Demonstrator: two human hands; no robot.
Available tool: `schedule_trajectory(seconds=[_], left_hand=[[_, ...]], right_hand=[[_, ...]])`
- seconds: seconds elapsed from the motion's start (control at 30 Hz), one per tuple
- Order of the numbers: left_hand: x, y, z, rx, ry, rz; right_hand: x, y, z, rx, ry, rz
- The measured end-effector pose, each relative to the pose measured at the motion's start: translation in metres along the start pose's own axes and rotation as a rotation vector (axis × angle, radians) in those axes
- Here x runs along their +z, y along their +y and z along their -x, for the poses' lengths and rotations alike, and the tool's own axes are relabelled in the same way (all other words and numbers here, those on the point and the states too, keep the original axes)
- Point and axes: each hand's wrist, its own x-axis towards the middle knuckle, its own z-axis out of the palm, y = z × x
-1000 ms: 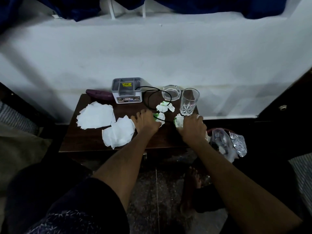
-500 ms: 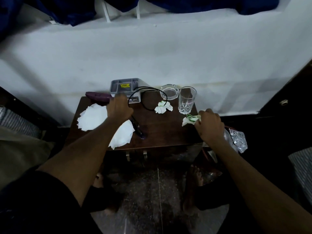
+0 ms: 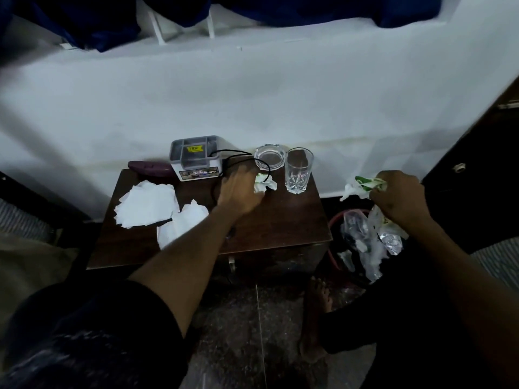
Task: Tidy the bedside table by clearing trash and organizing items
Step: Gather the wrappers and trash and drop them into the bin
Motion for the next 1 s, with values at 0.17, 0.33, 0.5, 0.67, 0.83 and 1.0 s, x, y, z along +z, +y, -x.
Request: schedule_trajectory(seconds=[0.17, 0.33, 0.5, 0.67, 0.83, 1.0], left_hand=[[0.037, 0.002, -0.014, -0.056, 0.035, 0.074], [0.027, 0.005, 0.006, -0.217, 0.350, 0.284], [0.040, 0.065, 0.062, 0.027, 0.519, 0.492], [0.090, 0.189, 0.077, 0.204, 0.270, 0.666], [0.160, 0.240, 0.044, -0.199, 0.024, 0.796], [0.215, 0.240, 0.004, -0.496, -0.116, 0.921]], right_hand=[[-0.004, 0.029, -0.002, 0.144, -0.014, -0.165], [0.004, 0.071, 0.002, 0.275, -0.022, -0.155], [0.031, 0.097, 0.000, 0.311, -0.097, -0.113], [0.064, 0.108, -0.003, 0.383, -0.174, -0.199], [0.097, 0.117, 0.005, 0.461, -0.272, -0.360], [0.123, 0.134, 0.013, 0.816, -0.124, -0.621]])
